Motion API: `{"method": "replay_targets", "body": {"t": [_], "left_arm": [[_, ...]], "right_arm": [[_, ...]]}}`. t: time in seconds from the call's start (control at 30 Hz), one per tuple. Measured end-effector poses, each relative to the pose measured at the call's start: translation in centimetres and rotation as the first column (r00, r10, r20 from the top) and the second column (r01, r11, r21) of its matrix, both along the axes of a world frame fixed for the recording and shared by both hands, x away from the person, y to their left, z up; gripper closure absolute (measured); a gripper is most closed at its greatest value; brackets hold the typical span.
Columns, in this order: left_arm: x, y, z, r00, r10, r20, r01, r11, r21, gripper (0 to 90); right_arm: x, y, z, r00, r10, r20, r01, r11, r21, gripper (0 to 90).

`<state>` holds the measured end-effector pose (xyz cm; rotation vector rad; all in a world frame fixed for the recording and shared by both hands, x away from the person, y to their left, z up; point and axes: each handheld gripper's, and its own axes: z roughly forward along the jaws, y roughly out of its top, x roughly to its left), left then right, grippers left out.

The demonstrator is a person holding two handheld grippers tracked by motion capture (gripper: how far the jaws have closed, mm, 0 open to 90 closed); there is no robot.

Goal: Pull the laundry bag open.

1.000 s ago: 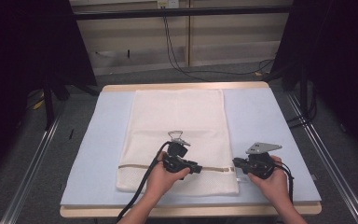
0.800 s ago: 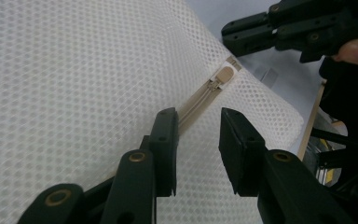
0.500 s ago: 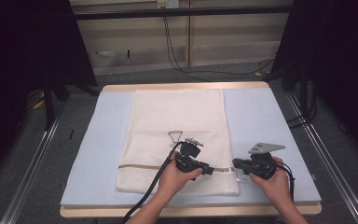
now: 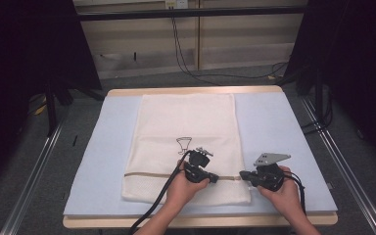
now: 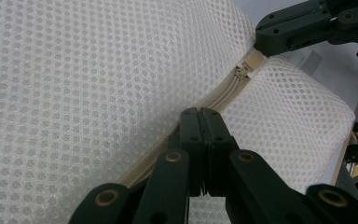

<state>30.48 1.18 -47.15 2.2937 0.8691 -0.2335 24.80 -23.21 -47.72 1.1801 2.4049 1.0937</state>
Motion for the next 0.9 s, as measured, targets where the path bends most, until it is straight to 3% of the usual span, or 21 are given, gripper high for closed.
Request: {"method": "replay_targets", "body": {"t": [0.1,0.17,0.2,0.3,0.37,0.4,0.43,0.5,0.57,0.63,0.7,0.77,0.9], "left_arm": [[0.1,0.1,0.0,0.9999,-0.014,-0.001,0.014,0.9999,0.004,90.0],[0.1,0.0,0.0,1.0000,-0.004,0.000,0.004,1.0000,0.001,90.0],[0.0,-0.1,-0.1,1.0000,0.002,0.000,-0.002,1.0000,-0.004,90.0],[0.1,0.0,0.0,1.0000,-0.007,0.001,0.007,1.0000,0.005,90.0],[0.1,0.0,-0.1,1.0000,-0.008,0.003,0.008,1.0000,0.005,90.0],[0.0,0.0,-0.1,1.0000,0.002,-0.002,-0.002,1.0000,-0.005,90.0],[0.1,0.0,-0.1,1.0000,0.000,-0.006,0.000,1.0000,-0.007,90.0],[0.1,0.1,-0.1,1.0000,-0.008,-0.002,0.008,1.0000,0.001,90.0],[0.1,0.1,-0.1,1.0000,-0.006,-0.002,0.006,1.0000,-0.002,90.0],[0.2,0.1,-0.1,0.9999,-0.008,-0.009,0.008,0.9999,-0.013,89.1],[0.1,0.0,0.0,0.9993,0.008,-0.036,-0.010,0.9993,-0.037,83.3],[0.2,-0.2,0.1,0.9991,0.011,-0.042,-0.013,0.9989,-0.044,82.3],[0.6,-0.7,0.0,0.9952,0.025,-0.094,-0.034,0.9954,-0.089,78.8]], "right_arm": [[0.1,0.2,-0.1,1.0000,-0.003,0.002,0.003,0.9997,0.026,90.0],[0.1,0.6,0.0,1.0000,-0.003,0.003,0.003,0.9999,-0.013,90.0],[0.2,0.6,0.0,1.0000,-0.004,0.000,0.004,0.9999,-0.010,90.0],[0.3,0.5,0.0,1.0000,-0.004,-0.003,0.004,0.9997,0.023,90.0],[0.1,0.5,0.2,0.9997,0.008,-0.025,-0.006,0.9966,0.083,90.0],[0.0,0.6,0.2,0.9996,0.010,-0.025,-0.008,0.9960,0.089,90.0],[0.0,0.9,0.3,0.9997,0.020,-0.015,-0.019,0.9973,0.071,90.0],[0.0,1.3,0.2,0.9991,0.037,-0.019,-0.036,0.9962,0.079,90.0],[0.0,1.4,0.4,0.9996,0.029,0.005,-0.029,0.9979,0.058,90.0],[0.3,1.1,0.7,0.9999,0.010,0.010,-0.011,0.9974,0.071,90.0],[0.3,0.8,0.7,0.9999,0.001,0.015,-0.002,0.9983,0.058,90.0],[0.3,0.5,0.5,0.9999,-0.012,0.012,0.011,0.9992,0.037,90.0],[0.4,0.3,0.1,0.9999,-0.012,0.001,0.012,0.9997,0.023,90.0]]}}
